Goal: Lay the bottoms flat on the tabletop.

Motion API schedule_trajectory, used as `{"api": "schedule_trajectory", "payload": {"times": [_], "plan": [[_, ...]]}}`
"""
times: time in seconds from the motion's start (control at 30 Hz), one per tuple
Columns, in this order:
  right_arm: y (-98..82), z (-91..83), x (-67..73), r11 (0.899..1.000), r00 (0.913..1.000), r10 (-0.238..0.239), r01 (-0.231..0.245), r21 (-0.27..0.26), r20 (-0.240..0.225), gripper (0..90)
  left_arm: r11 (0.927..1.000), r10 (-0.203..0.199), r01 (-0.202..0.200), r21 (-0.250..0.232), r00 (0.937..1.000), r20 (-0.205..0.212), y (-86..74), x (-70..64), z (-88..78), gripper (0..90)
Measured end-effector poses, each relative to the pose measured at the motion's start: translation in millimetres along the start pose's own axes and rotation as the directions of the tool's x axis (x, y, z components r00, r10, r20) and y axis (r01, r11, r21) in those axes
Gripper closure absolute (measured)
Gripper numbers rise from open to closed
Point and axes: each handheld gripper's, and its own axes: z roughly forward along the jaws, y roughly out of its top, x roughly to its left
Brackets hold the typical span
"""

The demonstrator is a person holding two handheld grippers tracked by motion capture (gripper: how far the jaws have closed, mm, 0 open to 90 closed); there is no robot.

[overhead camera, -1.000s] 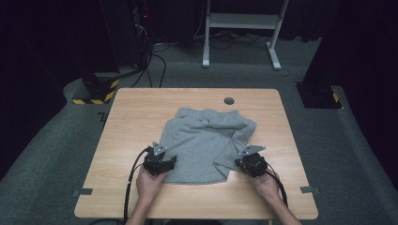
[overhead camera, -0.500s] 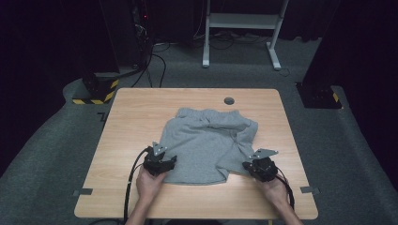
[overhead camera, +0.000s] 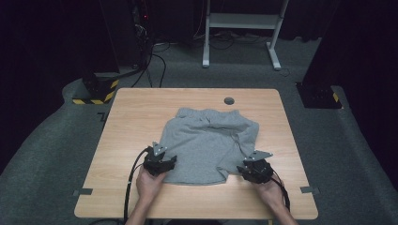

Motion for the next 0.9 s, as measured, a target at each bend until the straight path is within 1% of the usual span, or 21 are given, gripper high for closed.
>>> {"api": "schedule_trajectory", "payload": {"times": [0.03, 0.07, 0.1, 0.17, 0.2, 0.27, 0.3, 0.37, 0.43, 0.53, 0.57, 0.6, 0.63, 0.7, 0.73, 0.77, 0.8, 0.83, 0.9], "plan": [[0.0, 0.0, 0.0, 1.000, 1.0000, 0.000, 0.000, 0.000, 0.000, 62.0, 1.0000, 0.000, 0.000, 0.000, 1.0000, 0.000, 0.0, 0.0, 0.0, 37.0], [0.3, 6.2, -1.9, 1.000, 0.9995, 0.022, -0.022, -0.001, -0.022, 70.7, 1.0000, -0.003, 0.003, 0.000, 1.0000, 0.000, -0.1, -0.2, 0.0, 37.0], [0.4, 7.0, -3.1, 1.000, 0.9992, 0.024, -0.024, -0.006, -0.033, 75.9, 1.0000, -0.003, 0.003, 0.000, 1.0000, 0.000, -0.1, -0.2, 0.0, 37.0], [0.1, 6.7, -2.3, 1.000, 0.9995, 0.004, -0.004, -0.006, -0.031, 85.0, 1.0000, -0.001, 0.001, -0.001, 1.0000, -0.002, -0.1, -0.1, -0.1, 36.9], [-0.4, 5.9, -1.2, 1.000, 0.9995, -0.006, 0.006, -0.003, -0.032, 86.4, 1.0000, -0.002, 0.002, -0.001, 1.0000, -0.002, -0.1, 0.0, 0.0, 36.9], [-2.2, 2.4, 0.8, 1.000, 0.9991, -0.025, 0.025, 0.009, -0.035, 87.7, 1.0000, -0.002, 0.002, -0.001, 1.0000, -0.002, -0.1, 0.0, 0.0, 36.9], [-2.2, 2.4, 0.8, 1.000, 0.9991, -0.025, 0.025, 0.009, -0.035, 87.7, 1.0000, -0.002, 0.002, -0.001, 1.0000, -0.002, -0.1, 0.0, 0.0, 36.9], [-8.0, -4.7, 0.8, 0.999, 0.9989, -0.034, 0.034, 0.009, -0.033, 88.1, 1.0000, -0.001, 0.001, -0.001, 1.0000, -0.003, 0.0, 0.1, 0.0, 37.0], [-11.6, -12.8, -2.0, 1.000, 0.9991, -0.017, 0.017, -0.010, -0.038, 88.0, 1.0000, -0.002, 0.002, -0.001, 1.0000, -0.004, 0.0, 0.1, 0.0, 37.1], [-16.1, -27.7, -9.2, 0.999, 0.9988, 0.020, -0.022, -0.044, -0.045, 87.9, 1.0000, -0.005, 0.005, -0.001, 1.0000, -0.005, -0.1, -0.1, 0.0, 37.2], [-16.1, -27.7, -9.2, 0.999, 0.9988, 0.020, -0.022, -0.044, -0.045, 87.9, 1.0000, -0.005, 0.005, -0.001, 1.0000, -0.005, -0.1, -0.1, 0.0, 37.2], [-17.9, -32.0, -11.3, 0.998, 0.9990, 0.026, -0.028, -0.050, -0.036, 87.8, 1.0000, -0.005, 0.005, -0.001, 1.0000, -0.006, -0.1, 0.0, 0.0, 37.2], [-22.7, -38.9, -15.0, 0.998, 0.9991, 0.035, -0.036, -0.046, -0.024, 87.8, 1.0000, -0.004, 0.004, -0.001, 1.0000, -0.008, -0.1, 0.2, -0.1, 37.2], [-29.0, -42.1, -18.3, 0.999, 0.9989, 0.041, -0.042, -0.032, -0.021, 87.7, 1.0000, -0.004, 0.004, -0.001, 1.0000, -0.008, 0.0, 0.2, -0.1, 37.3], [-32.4, -42.4, -19.3, 0.998, 0.9981, 0.052, -0.053, -0.024, -0.031, 87.7, 1.0000, -0.004, 0.004, 0.000, 1.0000, -0.009, 0.0, 0.2, -0.1, 37.3], [-32.4, -42.4, -19.3, 0.998, 0.9981, 0.052, -0.053, -0.024, -0.031, 87.7, 1.0000, -0.004, 0.004, 0.000, 1.0000, -0.009, 0.0, 0.2, -0.1, 37.3], [-37.5, -41.9, -19.7, 0.999, 0.9981, 0.050, -0.050, 0.002, -0.035, 87.6, 1.0000, -0.002, 0.002, 0.000, 1.0000, -0.010, 0.0, 0.4, -0.1, 37.3], [-39.2, -41.5, -19.5, 0.999, 0.9982, 0.048, -0.048, 0.012, -0.036, 87.3, 1.0000, -0.002, 0.002, 0.000, 1.0000, -0.010, 0.0, 0.4, -0.1, 37.3], [-40.3, -40.5, -20.3, 0.999, 0.9975, 0.051, -0.050, 0.019, -0.049, 85.9, 1.0000, -0.004, 0.004, -0.001, 0.9999, -0.010, 0.0, 0.2, -0.1, 37.3]]}}
